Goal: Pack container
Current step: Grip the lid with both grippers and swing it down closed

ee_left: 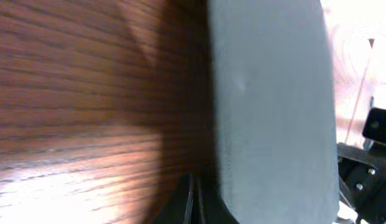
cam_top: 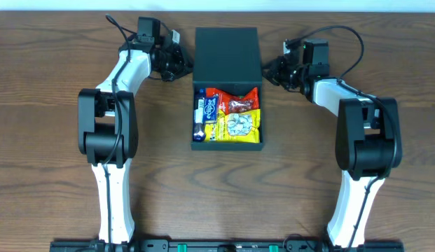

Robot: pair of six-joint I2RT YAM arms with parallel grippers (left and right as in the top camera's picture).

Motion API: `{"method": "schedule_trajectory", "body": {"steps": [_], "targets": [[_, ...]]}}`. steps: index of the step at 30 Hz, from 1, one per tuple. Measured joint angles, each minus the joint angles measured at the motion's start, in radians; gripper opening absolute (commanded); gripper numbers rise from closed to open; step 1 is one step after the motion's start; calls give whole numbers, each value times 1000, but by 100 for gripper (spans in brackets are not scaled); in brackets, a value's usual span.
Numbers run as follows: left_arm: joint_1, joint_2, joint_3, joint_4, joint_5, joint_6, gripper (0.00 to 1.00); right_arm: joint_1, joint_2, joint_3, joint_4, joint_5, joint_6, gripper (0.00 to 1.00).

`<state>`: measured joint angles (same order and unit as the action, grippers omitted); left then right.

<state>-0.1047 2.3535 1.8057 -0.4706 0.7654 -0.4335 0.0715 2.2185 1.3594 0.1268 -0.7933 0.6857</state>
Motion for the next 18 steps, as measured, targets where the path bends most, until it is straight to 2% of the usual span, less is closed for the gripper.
{"method": "schedule_trajectory", "body": {"steps": [8,11,18], "targets": [[35,0,0,2,153,76,6,-18,0,0,149,-222,-78,2],[47,0,0,2,221,126,6,-19,0,0,162,-304,-103,2],[48,-22,0,-1,279,215,6,-19,0,0,164,-450,-146,2]]}}
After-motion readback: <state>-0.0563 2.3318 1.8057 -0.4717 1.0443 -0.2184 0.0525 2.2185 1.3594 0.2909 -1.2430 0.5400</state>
